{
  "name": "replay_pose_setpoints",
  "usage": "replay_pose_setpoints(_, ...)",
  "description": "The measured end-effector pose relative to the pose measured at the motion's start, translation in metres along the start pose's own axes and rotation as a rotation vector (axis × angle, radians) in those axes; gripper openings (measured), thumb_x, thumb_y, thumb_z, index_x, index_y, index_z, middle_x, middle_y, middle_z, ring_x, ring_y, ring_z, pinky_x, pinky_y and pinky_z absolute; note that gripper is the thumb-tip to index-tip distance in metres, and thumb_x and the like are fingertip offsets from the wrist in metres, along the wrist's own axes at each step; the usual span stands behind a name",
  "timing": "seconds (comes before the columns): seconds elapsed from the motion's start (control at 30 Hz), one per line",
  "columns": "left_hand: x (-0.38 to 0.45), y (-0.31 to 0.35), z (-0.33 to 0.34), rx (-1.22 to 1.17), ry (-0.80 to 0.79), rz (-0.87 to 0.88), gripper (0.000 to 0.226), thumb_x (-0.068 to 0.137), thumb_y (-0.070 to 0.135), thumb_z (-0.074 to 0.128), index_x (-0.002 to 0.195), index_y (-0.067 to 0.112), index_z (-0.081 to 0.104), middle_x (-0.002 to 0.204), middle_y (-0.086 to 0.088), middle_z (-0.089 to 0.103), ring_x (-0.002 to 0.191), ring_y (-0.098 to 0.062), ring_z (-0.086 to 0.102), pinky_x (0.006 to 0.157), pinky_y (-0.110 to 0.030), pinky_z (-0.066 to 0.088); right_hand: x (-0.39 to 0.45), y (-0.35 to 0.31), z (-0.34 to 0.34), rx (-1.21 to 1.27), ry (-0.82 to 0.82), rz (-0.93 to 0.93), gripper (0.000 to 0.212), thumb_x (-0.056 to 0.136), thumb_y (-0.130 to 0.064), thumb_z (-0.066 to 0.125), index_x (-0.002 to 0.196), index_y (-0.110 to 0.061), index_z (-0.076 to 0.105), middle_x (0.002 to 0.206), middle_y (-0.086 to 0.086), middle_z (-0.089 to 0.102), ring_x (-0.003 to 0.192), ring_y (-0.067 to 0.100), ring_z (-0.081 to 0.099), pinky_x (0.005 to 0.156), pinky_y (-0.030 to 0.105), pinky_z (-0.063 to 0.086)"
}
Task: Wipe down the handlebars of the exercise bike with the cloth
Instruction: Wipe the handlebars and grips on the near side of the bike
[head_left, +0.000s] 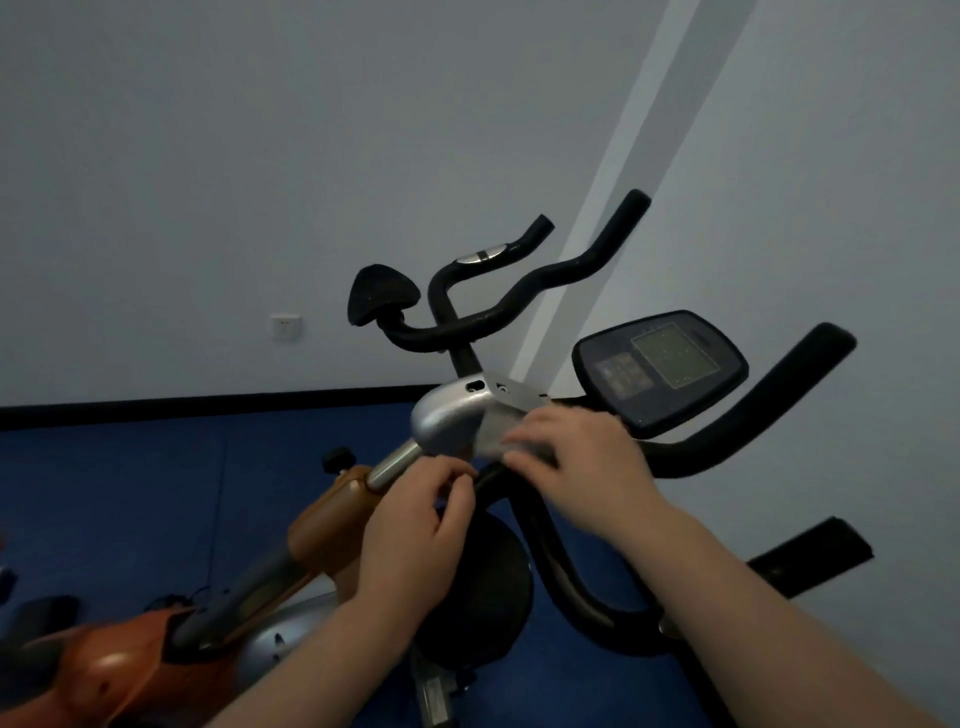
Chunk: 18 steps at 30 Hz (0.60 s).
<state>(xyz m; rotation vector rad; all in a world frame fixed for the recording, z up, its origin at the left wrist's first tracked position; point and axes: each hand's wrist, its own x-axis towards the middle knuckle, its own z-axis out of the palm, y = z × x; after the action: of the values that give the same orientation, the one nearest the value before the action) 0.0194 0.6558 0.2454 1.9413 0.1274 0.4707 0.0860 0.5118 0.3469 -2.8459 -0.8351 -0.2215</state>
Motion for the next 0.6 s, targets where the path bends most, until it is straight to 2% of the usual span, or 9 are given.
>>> replay_pose_setpoints(0.13, -0.002, -0.002, 0.0, -0.057, 0.005, -0.034, 0.019, 0.085, 0.046, 0.042, 0.089, 0.039, 0.059, 0.084, 0.018, 0.064, 0.078, 0.001, 0.061, 0.066, -0.026, 0.051, 0.013, 0.01, 0.004, 0.086, -0.113, 0.033, 0.023, 0.083, -0.053, 0.058, 0.099, -0.043, 0.07, 0.105, -0.022, 0.067, 0.095, 0.002, 0.06, 0.079, 0.028, 0.049)
replay_pose_setpoints(0.23, 0.0, -0.002, 0.0, -0.049, 0.008, -0.017, 0.023, 0.083, 0.05, 0.039, 0.088, 0.038, 0.059, 0.083, 0.017, 0.062, 0.077, 0.0, 0.06, 0.064, -0.026, 0.051, 0.037, 0.009, 0.011, 0.073, -0.201, 0.101, 0.019, 0.081, -0.047, 0.066, 0.098, -0.042, 0.072, 0.107, -0.014, 0.07, 0.099, 0.009, 0.062, 0.086, 0.029, 0.049)
replay_pose_setpoints(0.37, -0.001, -0.002, -0.001, -0.035, 0.007, -0.008, 0.021, 0.085, 0.048, 0.04, 0.09, 0.039, 0.058, 0.083, 0.019, 0.061, 0.079, 0.001, 0.059, 0.064, -0.026, 0.05, 0.052, -0.001, 0.023, 0.096, -0.129, 0.134, 0.017, 0.085, -0.035, 0.065, 0.101, -0.034, 0.072, 0.11, -0.004, 0.068, 0.101, 0.017, 0.061, 0.087, 0.031, 0.048)
replay_pose_setpoints(0.53, -0.001, -0.004, -0.002, -0.044, -0.033, -0.016, 0.02, 0.085, 0.049, 0.039, 0.09, 0.041, 0.056, 0.083, 0.017, 0.061, 0.078, 0.002, 0.059, 0.062, -0.022, 0.048, 0.044, 0.014, 0.009, 0.147, -0.327, 0.103, 0.011, 0.077, -0.038, 0.072, 0.087, -0.043, 0.073, 0.104, -0.014, 0.07, 0.099, 0.008, 0.06, 0.084, 0.027, 0.047)
replay_pose_setpoints(0.6, -0.001, -0.004, -0.002, -0.041, -0.033, -0.019, 0.023, 0.084, 0.052, 0.037, 0.091, 0.042, 0.055, 0.084, 0.018, 0.061, 0.078, 0.002, 0.059, 0.062, -0.024, 0.049, 0.05, 0.011, 0.013, 0.162, -0.263, 0.136, 0.011, 0.076, -0.037, 0.074, 0.087, -0.041, 0.074, 0.103, -0.012, 0.07, 0.099, 0.01, 0.06, 0.087, 0.028, 0.047)
